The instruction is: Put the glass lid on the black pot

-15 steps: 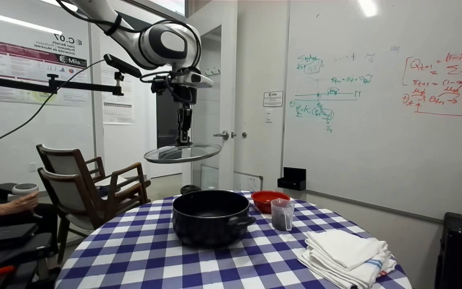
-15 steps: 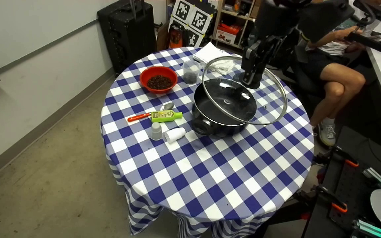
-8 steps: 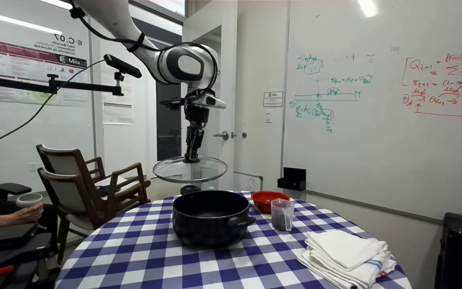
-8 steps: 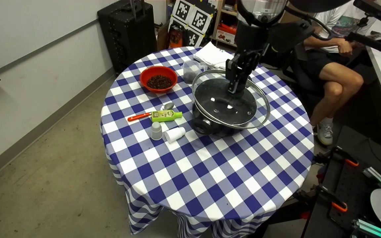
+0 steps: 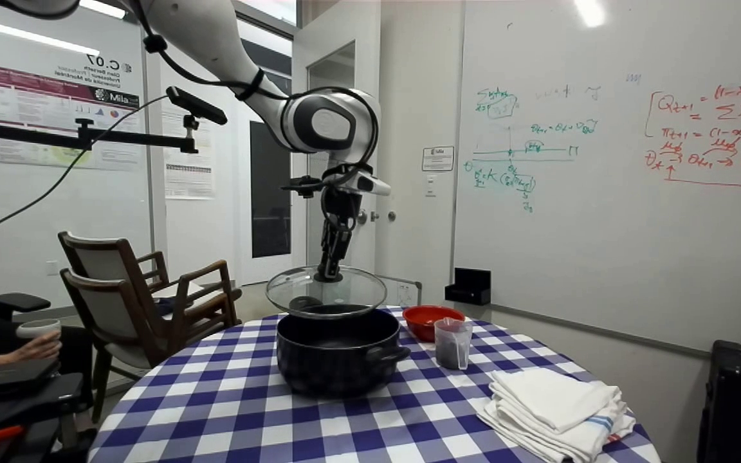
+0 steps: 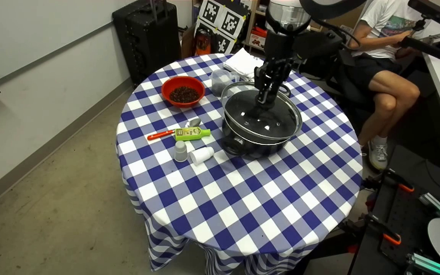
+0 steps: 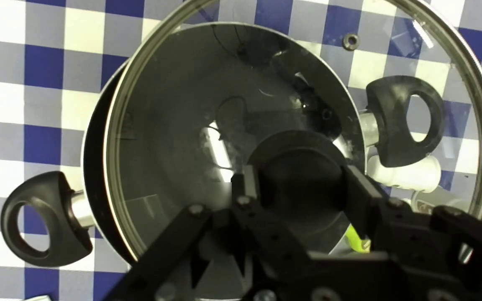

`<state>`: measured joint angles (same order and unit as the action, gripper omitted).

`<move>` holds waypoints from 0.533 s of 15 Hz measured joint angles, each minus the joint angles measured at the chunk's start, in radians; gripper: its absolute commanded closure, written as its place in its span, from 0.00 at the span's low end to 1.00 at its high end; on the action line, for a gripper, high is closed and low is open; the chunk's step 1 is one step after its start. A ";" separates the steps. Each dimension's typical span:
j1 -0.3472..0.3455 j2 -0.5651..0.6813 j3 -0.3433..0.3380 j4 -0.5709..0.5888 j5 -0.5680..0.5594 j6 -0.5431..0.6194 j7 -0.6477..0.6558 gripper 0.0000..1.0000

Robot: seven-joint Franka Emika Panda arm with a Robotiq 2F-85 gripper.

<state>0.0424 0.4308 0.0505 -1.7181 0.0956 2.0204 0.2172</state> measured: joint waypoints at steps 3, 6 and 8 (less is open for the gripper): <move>0.003 0.020 -0.026 0.010 -0.018 0.025 0.019 0.75; 0.023 0.021 -0.053 0.000 -0.089 0.100 0.087 0.75; 0.044 0.021 -0.069 -0.006 -0.145 0.138 0.138 0.75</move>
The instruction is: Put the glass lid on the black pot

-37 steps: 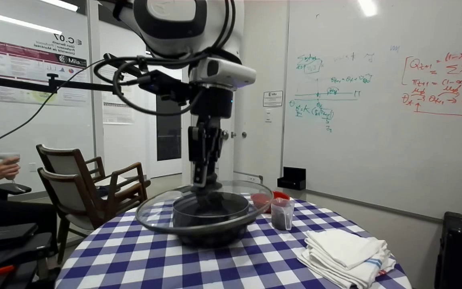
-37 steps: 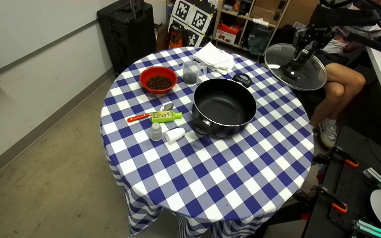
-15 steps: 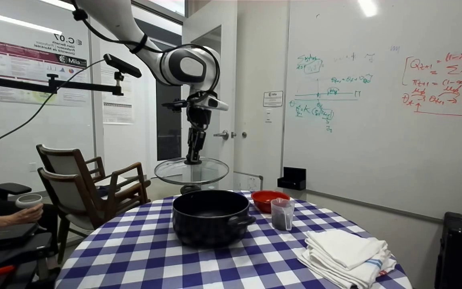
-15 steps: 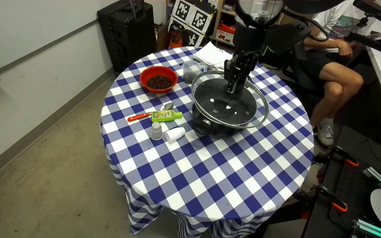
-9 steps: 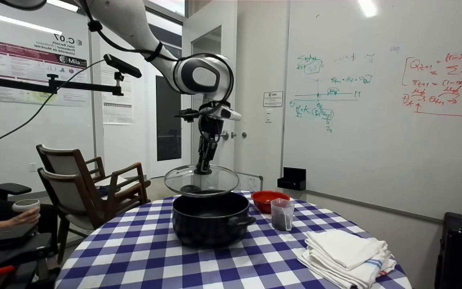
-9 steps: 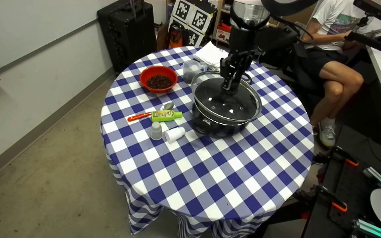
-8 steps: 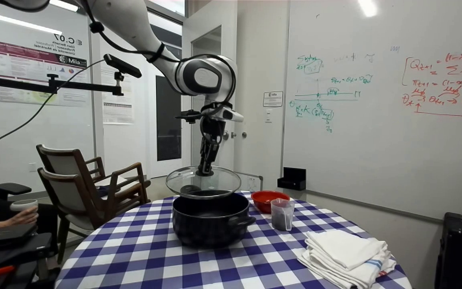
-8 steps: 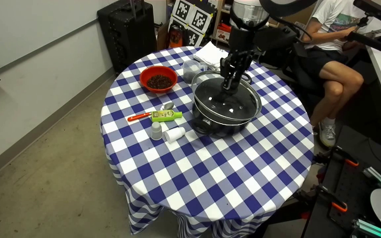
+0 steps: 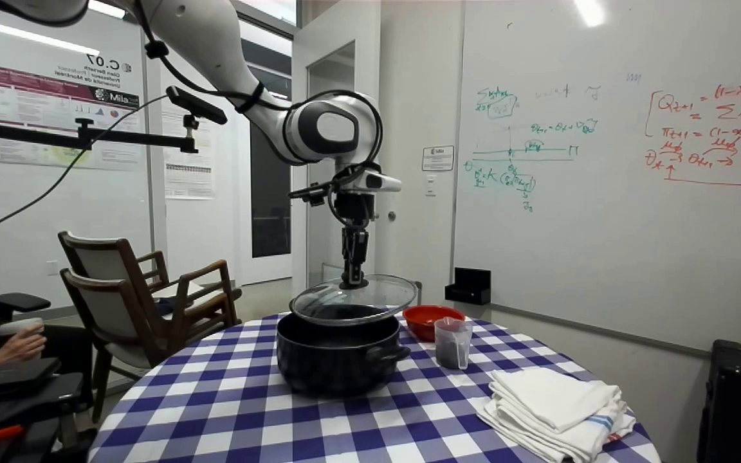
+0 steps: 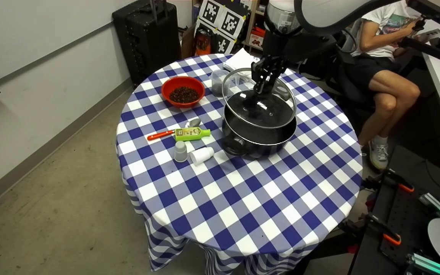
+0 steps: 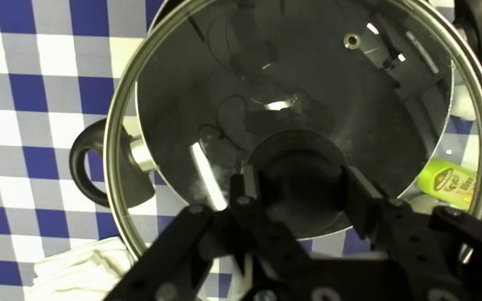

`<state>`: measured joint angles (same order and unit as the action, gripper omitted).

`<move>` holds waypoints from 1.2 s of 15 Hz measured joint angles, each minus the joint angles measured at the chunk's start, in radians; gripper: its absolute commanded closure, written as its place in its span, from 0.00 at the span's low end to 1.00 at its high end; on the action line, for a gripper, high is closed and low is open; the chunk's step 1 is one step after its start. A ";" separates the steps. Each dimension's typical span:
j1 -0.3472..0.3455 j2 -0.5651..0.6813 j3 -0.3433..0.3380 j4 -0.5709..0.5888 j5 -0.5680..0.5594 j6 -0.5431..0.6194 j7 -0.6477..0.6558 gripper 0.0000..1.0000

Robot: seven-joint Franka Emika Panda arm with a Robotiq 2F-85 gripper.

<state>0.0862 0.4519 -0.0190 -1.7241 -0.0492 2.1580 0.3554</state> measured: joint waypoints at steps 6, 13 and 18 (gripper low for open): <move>0.051 -0.007 -0.021 -0.041 -0.096 0.023 0.083 0.75; 0.060 -0.041 -0.020 -0.126 -0.097 0.027 0.083 0.75; 0.057 -0.057 -0.020 -0.153 -0.097 0.033 0.083 0.75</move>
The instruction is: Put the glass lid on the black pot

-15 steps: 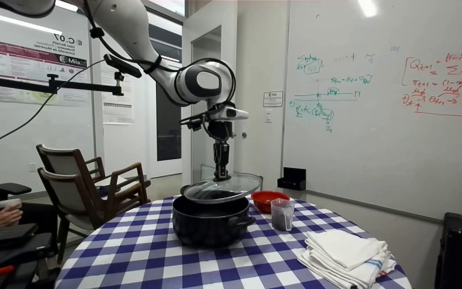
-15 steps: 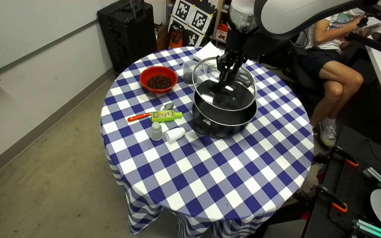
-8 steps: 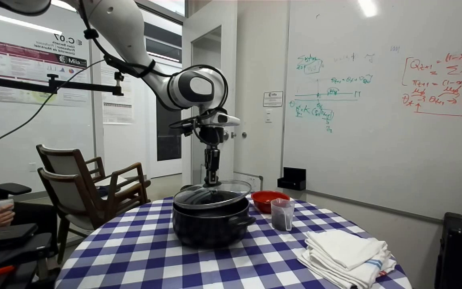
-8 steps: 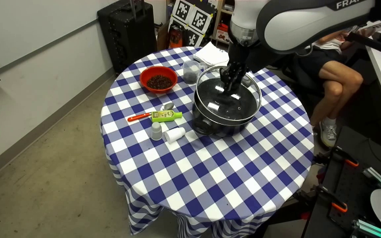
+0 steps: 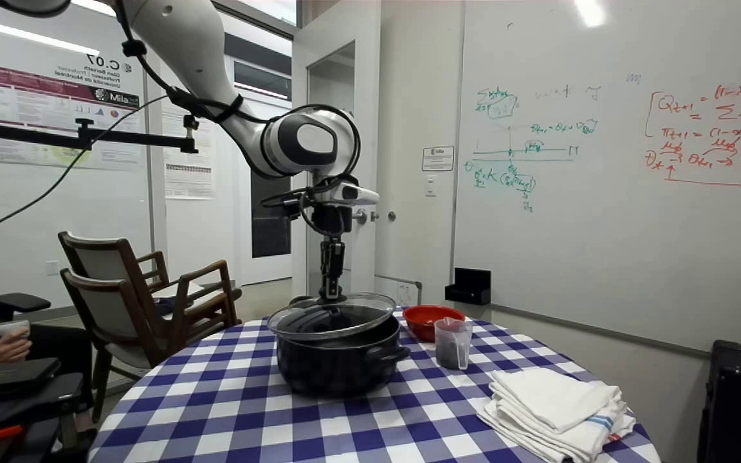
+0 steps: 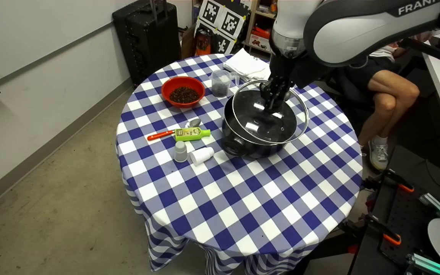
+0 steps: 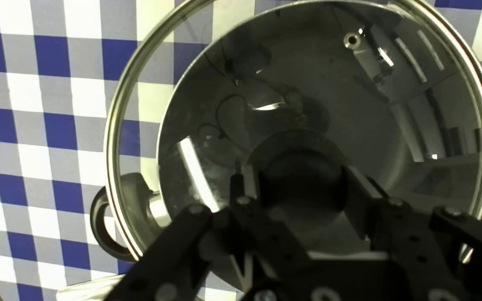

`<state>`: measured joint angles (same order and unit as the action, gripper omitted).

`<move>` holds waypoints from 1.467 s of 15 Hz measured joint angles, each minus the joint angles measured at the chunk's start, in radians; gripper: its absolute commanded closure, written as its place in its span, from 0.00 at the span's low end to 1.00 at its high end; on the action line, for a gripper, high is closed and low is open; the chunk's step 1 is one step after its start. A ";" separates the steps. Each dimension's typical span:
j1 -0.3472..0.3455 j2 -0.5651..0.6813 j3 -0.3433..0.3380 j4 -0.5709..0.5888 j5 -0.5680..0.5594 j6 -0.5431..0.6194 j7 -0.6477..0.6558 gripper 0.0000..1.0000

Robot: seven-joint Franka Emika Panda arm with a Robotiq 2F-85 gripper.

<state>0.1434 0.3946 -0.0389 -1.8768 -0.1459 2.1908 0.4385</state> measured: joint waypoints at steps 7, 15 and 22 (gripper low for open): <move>0.001 -0.001 0.003 0.000 0.000 0.011 0.000 0.75; 0.003 -0.001 0.020 0.005 0.002 0.029 0.000 0.75; 0.003 0.008 0.025 0.007 0.010 0.034 0.000 0.75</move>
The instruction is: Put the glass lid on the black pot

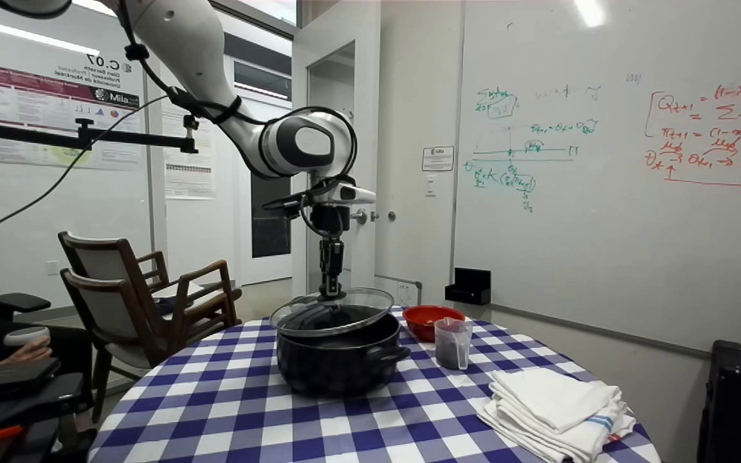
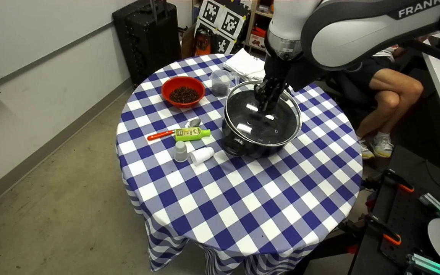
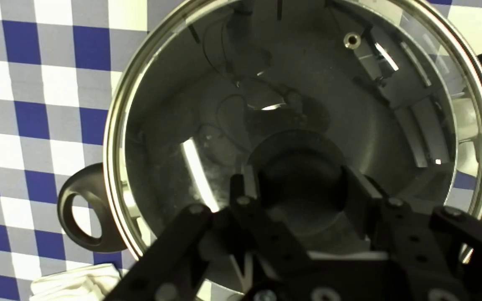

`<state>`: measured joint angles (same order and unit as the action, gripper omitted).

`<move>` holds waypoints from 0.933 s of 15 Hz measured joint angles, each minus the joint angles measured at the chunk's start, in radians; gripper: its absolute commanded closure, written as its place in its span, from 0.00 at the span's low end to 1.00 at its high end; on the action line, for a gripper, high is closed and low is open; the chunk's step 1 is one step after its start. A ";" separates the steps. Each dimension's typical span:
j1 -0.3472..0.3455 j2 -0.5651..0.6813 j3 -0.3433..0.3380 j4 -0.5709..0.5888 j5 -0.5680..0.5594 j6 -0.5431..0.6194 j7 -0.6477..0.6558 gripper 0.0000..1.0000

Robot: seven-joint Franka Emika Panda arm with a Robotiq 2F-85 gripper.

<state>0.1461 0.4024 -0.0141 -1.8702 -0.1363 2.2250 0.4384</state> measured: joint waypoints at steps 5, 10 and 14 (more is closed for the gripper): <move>-0.006 0.021 0.000 0.025 0.011 0.000 -0.001 0.75; -0.010 0.045 -0.001 0.059 0.025 0.000 -0.001 0.75; -0.012 0.052 -0.004 0.065 0.029 -0.002 -0.001 0.75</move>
<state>0.1343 0.4544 -0.0183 -1.8054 -0.1070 2.2231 0.4377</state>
